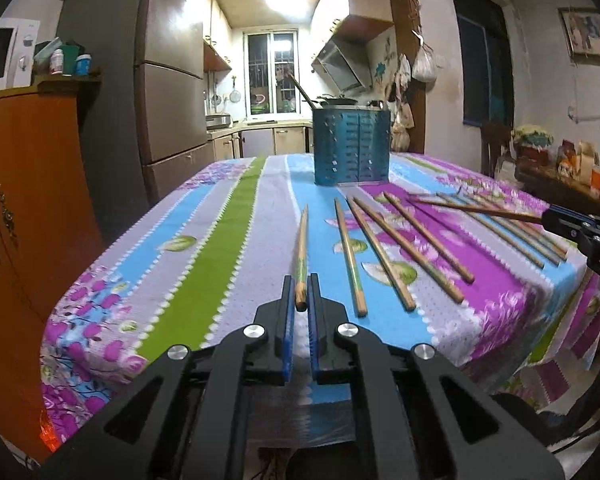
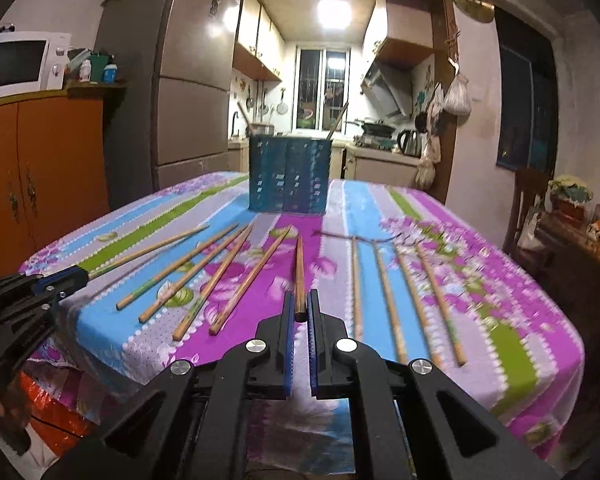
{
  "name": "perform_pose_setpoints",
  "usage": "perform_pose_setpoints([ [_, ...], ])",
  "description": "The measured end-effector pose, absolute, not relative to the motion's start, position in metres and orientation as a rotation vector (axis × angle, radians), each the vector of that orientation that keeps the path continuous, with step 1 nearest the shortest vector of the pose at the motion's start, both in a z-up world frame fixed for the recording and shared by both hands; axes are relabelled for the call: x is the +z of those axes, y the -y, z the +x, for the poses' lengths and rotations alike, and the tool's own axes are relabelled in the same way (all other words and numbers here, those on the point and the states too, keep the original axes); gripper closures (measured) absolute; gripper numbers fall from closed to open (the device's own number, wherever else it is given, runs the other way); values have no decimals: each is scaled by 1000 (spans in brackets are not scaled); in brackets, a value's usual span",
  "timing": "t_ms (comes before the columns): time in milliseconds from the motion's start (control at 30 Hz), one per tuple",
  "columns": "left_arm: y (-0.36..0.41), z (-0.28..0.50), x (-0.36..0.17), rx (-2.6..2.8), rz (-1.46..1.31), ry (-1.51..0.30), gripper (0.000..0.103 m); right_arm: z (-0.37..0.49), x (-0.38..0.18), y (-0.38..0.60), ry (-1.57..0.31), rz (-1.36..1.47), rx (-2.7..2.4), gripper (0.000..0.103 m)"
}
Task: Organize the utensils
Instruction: 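Close the right gripper on a chopstick while the left gripper grasps another, then carry both chopsticks up and insert them into the blue holder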
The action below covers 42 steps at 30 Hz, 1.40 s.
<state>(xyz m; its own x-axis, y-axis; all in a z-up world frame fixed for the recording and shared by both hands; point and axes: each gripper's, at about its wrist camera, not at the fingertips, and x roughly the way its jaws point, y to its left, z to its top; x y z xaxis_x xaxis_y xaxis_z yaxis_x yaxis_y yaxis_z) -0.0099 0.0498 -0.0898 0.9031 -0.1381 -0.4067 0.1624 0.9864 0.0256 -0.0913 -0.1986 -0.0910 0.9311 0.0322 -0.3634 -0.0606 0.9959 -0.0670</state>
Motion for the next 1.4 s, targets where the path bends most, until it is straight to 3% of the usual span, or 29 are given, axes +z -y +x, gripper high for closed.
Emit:
perform_pose_setpoints([
  [700, -60, 31, 53, -237, -12, -400, 98, -67, 35, 223, -313, -87, 238, 96],
  [1400, -54, 90, 106, -302, -24, -493, 98, 1, 93, 232, -432, -53, 320, 96],
])
